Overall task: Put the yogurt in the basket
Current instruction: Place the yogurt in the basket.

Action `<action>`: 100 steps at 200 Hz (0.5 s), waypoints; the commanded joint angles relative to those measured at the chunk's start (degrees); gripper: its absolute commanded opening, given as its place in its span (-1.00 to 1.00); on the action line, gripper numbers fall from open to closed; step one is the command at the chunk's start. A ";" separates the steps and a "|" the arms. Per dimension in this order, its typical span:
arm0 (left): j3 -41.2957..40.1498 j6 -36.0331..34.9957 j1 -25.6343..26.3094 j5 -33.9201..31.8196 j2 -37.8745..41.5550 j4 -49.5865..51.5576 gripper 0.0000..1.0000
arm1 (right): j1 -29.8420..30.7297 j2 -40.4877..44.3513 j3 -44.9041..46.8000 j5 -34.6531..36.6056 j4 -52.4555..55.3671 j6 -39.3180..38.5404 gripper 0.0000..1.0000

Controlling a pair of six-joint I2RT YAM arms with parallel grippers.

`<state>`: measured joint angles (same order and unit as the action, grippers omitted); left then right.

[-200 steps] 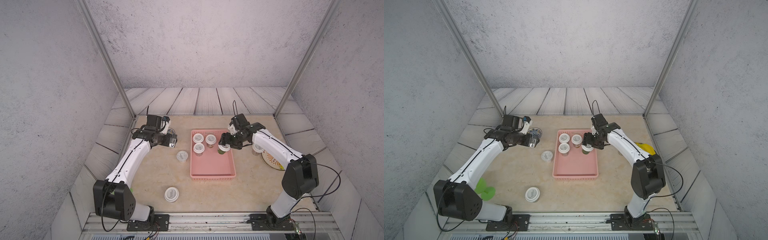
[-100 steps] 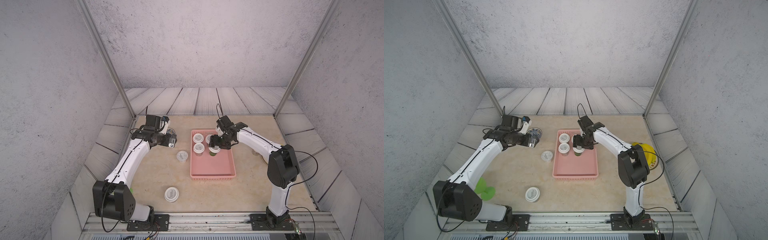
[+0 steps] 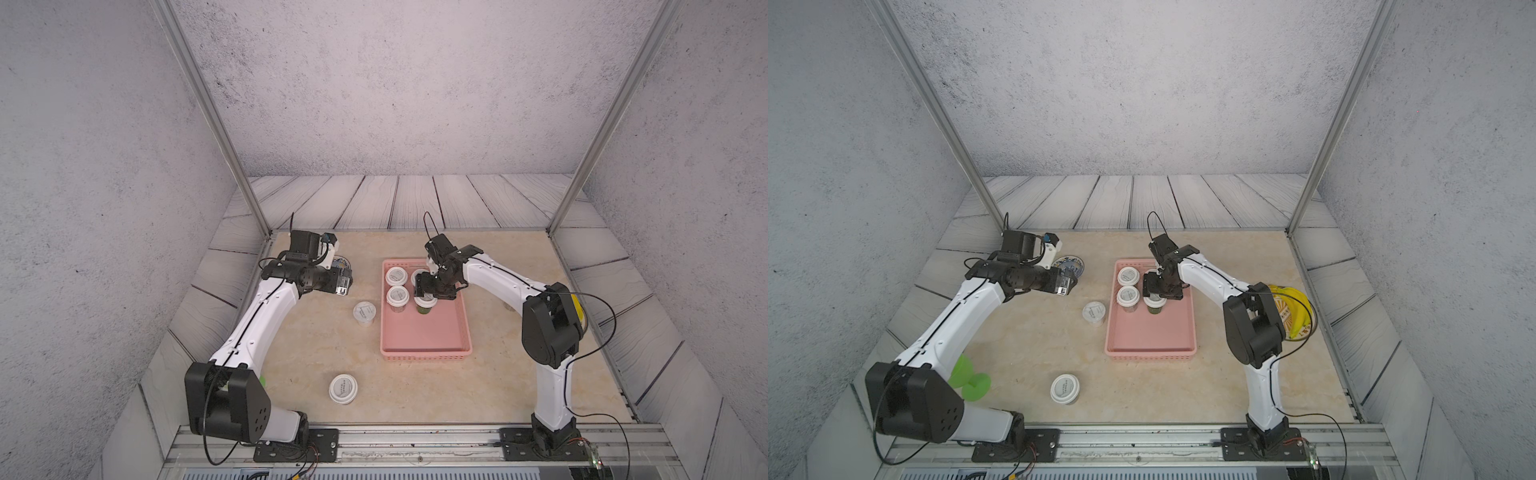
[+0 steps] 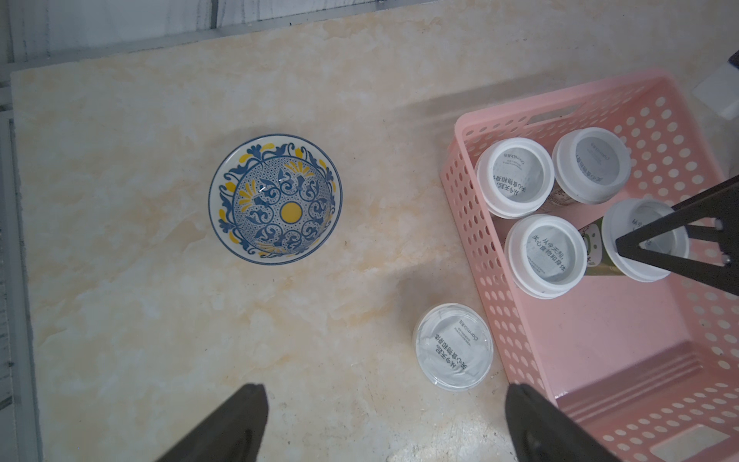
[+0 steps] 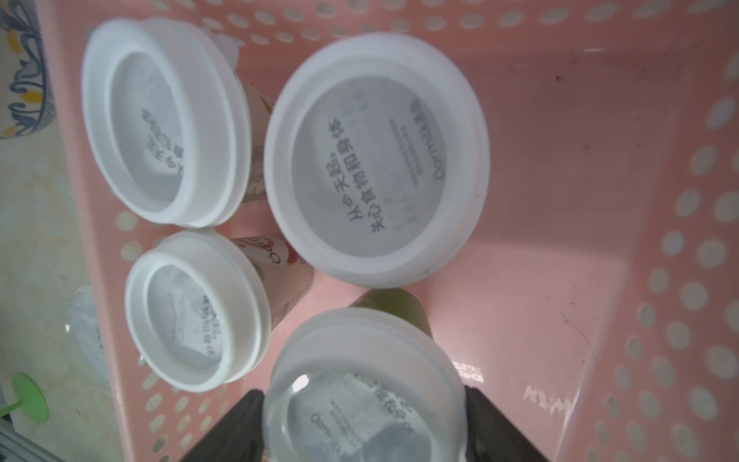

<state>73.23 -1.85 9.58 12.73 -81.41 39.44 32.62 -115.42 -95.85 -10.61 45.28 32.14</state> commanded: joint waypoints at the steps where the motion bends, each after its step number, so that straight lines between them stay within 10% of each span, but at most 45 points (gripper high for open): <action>1: -0.65 0.44 -0.55 0.72 1.43 -0.68 0.97 | 0.34 -1.24 -1.35 1.65 0.86 -0.94 0.56; 100: -0.55 0.70 -0.97 1.33 1.56 -0.46 0.97 | 0.29 -3.95 -2.38 0.89 0.90 -1.11 0.62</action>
<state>73.10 -1.58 9.37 13.34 -81.19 39.13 32.73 -117.91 -96.73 -10.37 45.21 31.51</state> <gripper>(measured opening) 0.985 0.800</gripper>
